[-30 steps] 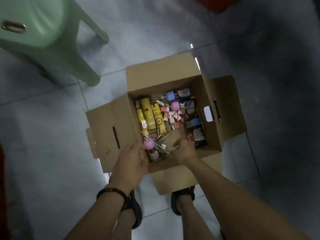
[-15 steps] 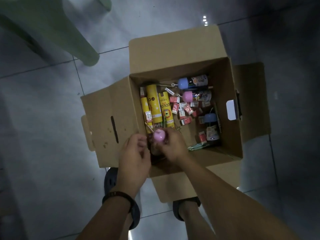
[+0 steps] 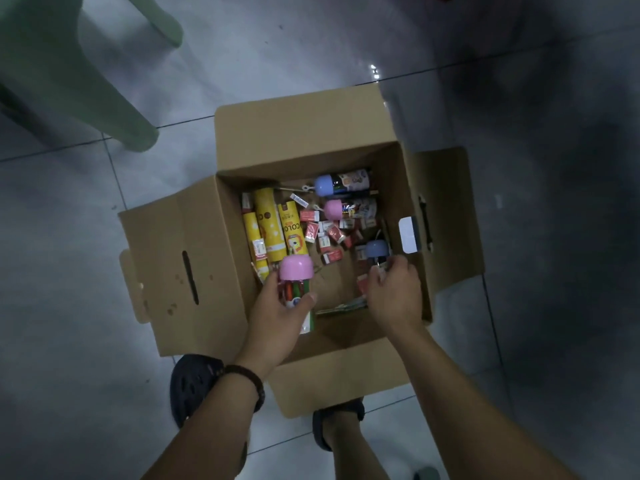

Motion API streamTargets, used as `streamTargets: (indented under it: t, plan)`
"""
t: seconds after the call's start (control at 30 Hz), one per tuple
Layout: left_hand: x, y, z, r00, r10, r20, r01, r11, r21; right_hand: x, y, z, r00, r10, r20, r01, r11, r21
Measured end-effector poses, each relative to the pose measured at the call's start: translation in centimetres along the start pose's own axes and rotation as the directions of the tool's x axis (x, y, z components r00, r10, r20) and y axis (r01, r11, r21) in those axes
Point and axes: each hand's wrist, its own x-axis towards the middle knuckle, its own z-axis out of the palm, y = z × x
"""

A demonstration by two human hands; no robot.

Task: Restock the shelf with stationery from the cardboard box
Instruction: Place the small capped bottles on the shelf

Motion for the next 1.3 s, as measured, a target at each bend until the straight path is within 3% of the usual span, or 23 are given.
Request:
streamTargets:
  t: [0.1, 0.17, 0.3, 0.47, 0.57, 0.7, 0.8, 0.97, 1.1, 1.3]
  plan:
    - [0.1, -1.1, 0.0, 0.989, -0.145, 0.024, 0.147, 0.967, -0.206, 1.5, 0.5, 2.6, 0.992, 0.019, 0.128, 0.020, 0.955, -0.296]
    - [0.1, -1.8, 0.0, 0.981, -0.187, 0.054, 0.195, 0.941, -0.277, 2.5, 0.4, 4.7, 0.984, 0.079, 0.158, -0.018, 0.934, -0.356]
    - [0.1, -3.0, -0.5, 0.979, -0.192, 0.071, 0.205, 0.931, -0.301, 4.7, -0.1, 6.9, 0.962, 0.267, 0.050, -0.245, 0.933, -0.262]
    - [0.2, -3.4, -1.0, 0.971, -0.219, 0.097, 0.239, 0.916, -0.323, 6.7, 1.1, 8.5, 0.952, 0.267, 0.149, -0.235, 0.950, -0.204]
    - [-0.4, -2.9, -1.6, 0.962, -0.243, 0.129, 0.273, 0.890, -0.365, 5.8, 1.2, 7.0, 0.949, 0.272, 0.158, -0.276, 0.961, 0.004]
    - [-2.8, -0.2, -2.8, 0.967, -0.220, 0.132, 0.256, 0.866, -0.429, 1.1, 0.1, 2.0, 0.935, 0.131, 0.331, -0.272, 0.862, 0.428]
    - [-6.3, 4.4, -4.0, 0.977, -0.188, 0.103, 0.215, 0.855, -0.472, -3.9, -2.3, -4.6, 0.872, -0.092, 0.481, -0.251, 0.760, 0.600]
    - [-14.7, 13.8, -7.3, 0.987, -0.110, 0.114, 0.156, 0.812, -0.562, -12.3, -9.2, -16.6, 0.705, -0.388, 0.593, -0.264, 0.633, 0.728]
    - [-24.0, 23.3, -10.6, 0.993, -0.045, 0.105, 0.101, 0.772, -0.627, -19.5, -16.4, -26.3, 0.613, -0.517, 0.597, -0.201, 0.629, 0.751]
    - [-41.9, 35.9, -18.3, 0.993, 0.096, -0.063, -0.111, 0.657, -0.746, -33.8, -28.0, -39.3, 0.514, -0.643, 0.568, -0.008, 0.659, 0.752]
